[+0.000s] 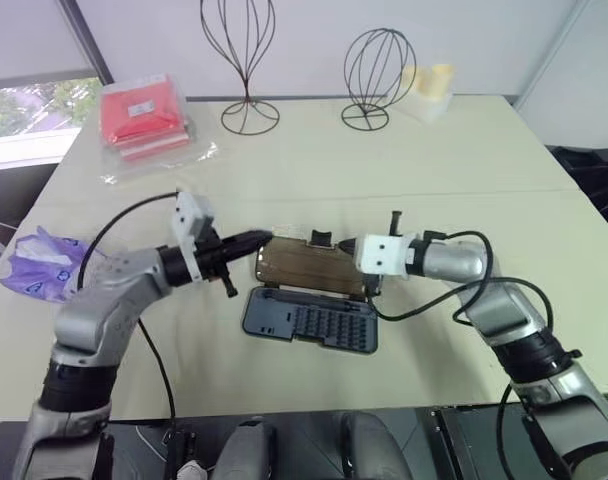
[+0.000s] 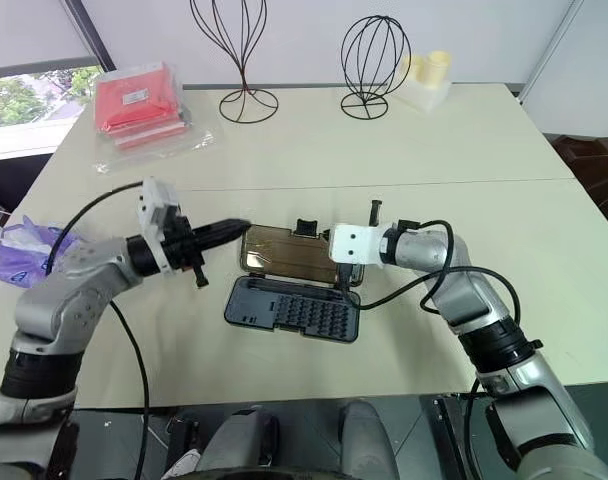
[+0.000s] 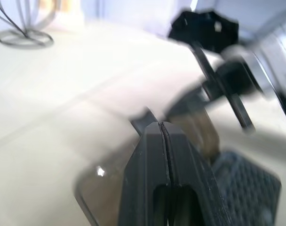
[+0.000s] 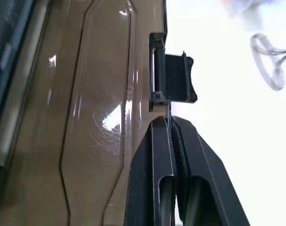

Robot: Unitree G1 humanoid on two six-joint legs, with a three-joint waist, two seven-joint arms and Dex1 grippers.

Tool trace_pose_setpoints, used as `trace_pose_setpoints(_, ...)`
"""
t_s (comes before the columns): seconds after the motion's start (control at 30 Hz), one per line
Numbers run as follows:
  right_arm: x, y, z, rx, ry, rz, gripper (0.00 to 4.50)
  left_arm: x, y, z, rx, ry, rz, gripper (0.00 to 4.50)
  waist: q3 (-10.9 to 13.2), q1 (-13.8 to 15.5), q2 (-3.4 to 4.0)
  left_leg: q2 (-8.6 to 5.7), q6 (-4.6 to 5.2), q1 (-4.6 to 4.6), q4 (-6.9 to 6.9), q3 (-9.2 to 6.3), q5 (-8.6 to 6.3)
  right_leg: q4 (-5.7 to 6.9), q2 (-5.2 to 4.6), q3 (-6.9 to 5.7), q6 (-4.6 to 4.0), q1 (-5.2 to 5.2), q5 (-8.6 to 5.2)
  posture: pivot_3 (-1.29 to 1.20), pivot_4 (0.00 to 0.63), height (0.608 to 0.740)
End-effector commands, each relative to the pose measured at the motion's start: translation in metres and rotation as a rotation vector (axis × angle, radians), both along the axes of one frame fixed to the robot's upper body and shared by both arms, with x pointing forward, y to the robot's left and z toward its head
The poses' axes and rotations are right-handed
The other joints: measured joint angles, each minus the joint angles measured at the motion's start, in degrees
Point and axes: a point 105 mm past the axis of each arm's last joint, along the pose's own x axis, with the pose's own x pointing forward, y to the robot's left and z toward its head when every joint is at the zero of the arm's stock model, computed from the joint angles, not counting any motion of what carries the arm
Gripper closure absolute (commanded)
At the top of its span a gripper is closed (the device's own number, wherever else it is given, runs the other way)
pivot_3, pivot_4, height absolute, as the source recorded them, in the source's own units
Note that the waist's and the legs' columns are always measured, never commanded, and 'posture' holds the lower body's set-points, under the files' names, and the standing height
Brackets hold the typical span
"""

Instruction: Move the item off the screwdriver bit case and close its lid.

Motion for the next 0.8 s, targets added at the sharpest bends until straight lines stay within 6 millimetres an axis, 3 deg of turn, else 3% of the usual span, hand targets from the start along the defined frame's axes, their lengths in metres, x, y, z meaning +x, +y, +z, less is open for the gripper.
trace_pose_setpoints(0.03,-0.008,0.008,0.026,0.026,-0.145,0.023,4.45,0.016,0.013,0.016,-0.045,-0.037,0.089,4.5,0.0,0.0,0.0,0.0,0.0,0.0,0.0,0.0,0.0,0.0,0.0,0.0,0.0,0.0,0.0,0.0,0.15,0.74)
trace_pose_setpoints(0.17,-0.014,0.013,0.026,0.025,-0.16,0.031,4.45,0.043,0.029,0.01,-0.019,-0.038,0.239,4.5,0.0,0.02,0.0,-0.01,0.0,0.01,0.0,0.0,0.0,0.0,0.01,-0.01,0.0,0.0,0.0,0.0,0.15,0.74)
trace_pose_setpoints(0.3,-0.017,0.014,0.024,0.027,-0.152,0.031,4.45,0.058,0.037,-0.02,0.113,-0.035,0.311,4.5,0.0,0.06,0.0,-0.01,-0.01,0.0,0.0,0.0,0.01,0.0,0.02,-0.01,0.0,0.0,0.0,0.0,0.15,0.74)
trace_pose_setpoints(0.53,-0.018,0.014,0.023,0.021,-0.146,0.031,4.45,0.059,0.029,-0.063,0.251,-0.022,0.242,4.5,0.01,0.07,-0.01,-0.01,-0.01,-0.01,0.0,0.02,0.01,-0.01,0.02,-0.01,0.0,0.0,0.0,0.0,0.15,0.74)
trace_pose_setpoints(0.8,-0.017,0.013,0.022,0.016,-0.138,0.029,4.45,0.061,0.025,-0.082,0.283,0.009,0.171,4.5,0.01,0.04,-0.02,-0.01,0.0,-0.01,0.0,0.02,0.0,0.0,0.04,-0.02,0.0,0.0,0.0,0.0,0.15,0.74)
